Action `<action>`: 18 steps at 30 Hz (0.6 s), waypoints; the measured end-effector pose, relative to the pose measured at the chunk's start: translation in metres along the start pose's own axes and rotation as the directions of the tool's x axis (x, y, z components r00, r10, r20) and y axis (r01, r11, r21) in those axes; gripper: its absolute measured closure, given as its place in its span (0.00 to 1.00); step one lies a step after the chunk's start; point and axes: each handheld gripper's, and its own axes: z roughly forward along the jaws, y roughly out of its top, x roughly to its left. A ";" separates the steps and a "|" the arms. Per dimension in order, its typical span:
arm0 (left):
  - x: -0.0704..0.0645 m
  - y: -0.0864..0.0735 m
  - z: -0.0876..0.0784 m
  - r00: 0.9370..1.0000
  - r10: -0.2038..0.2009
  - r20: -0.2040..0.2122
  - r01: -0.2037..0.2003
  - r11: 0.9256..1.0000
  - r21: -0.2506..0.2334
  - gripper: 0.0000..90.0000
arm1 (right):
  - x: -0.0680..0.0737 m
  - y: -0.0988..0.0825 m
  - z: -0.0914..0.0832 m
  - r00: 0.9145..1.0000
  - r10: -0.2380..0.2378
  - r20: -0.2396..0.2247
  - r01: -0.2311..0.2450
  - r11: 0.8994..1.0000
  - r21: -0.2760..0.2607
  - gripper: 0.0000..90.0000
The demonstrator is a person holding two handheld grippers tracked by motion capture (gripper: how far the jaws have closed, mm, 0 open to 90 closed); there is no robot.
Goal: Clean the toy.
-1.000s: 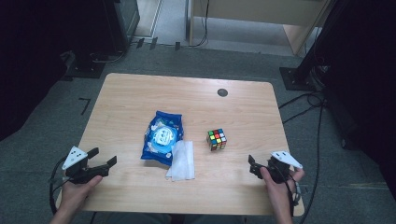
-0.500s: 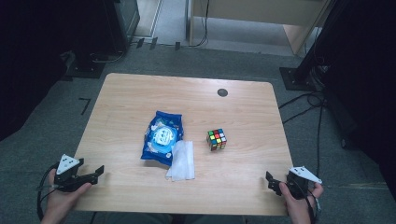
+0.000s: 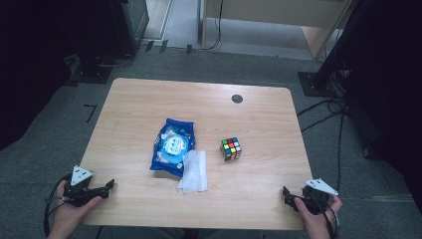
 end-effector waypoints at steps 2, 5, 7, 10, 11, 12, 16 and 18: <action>0.000 0.000 0.000 1.000 -0.001 0.000 0.001 1.000 -0.001 0.16 | 0.000 0.000 0.000 1.000 -0.002 -0.001 0.002 1.000 -0.002 0.02; 0.000 0.000 0.000 1.000 -0.001 0.000 0.001 1.000 -0.001 0.16 | 0.000 0.000 0.000 1.000 -0.002 -0.001 0.002 1.000 -0.002 0.02; 0.000 0.000 0.000 1.000 0.001 0.002 -0.001 1.000 -0.001 0.16 | 0.000 0.000 0.000 1.000 -0.002 -0.001 0.002 1.000 -0.002 0.02; 0.000 0.001 0.001 1.000 0.000 0.004 0.000 1.000 -0.003 0.16 | 0.000 0.000 0.000 1.000 0.000 0.000 0.000 1.000 -0.001 0.02; 0.000 0.001 0.001 1.000 0.001 0.004 -0.001 1.000 -0.003 0.16 | 0.000 0.000 0.000 1.000 -0.002 -0.001 0.002 1.000 -0.002 0.02; 0.000 0.001 0.001 1.000 0.000 0.005 0.000 1.000 -0.003 0.16 | 0.000 0.000 0.000 1.000 -0.002 -0.001 0.002 1.000 -0.002 0.02; 0.000 0.001 0.001 1.000 0.000 0.005 0.000 1.000 -0.004 0.16 | 0.000 0.000 0.000 1.000 -0.002 -0.001 0.002 1.000 -0.002 0.02; 0.000 0.001 0.001 1.000 0.000 0.005 0.000 1.000 -0.004 0.16 | 0.000 0.000 0.000 1.000 -0.002 -0.001 0.002 1.000 -0.002 0.02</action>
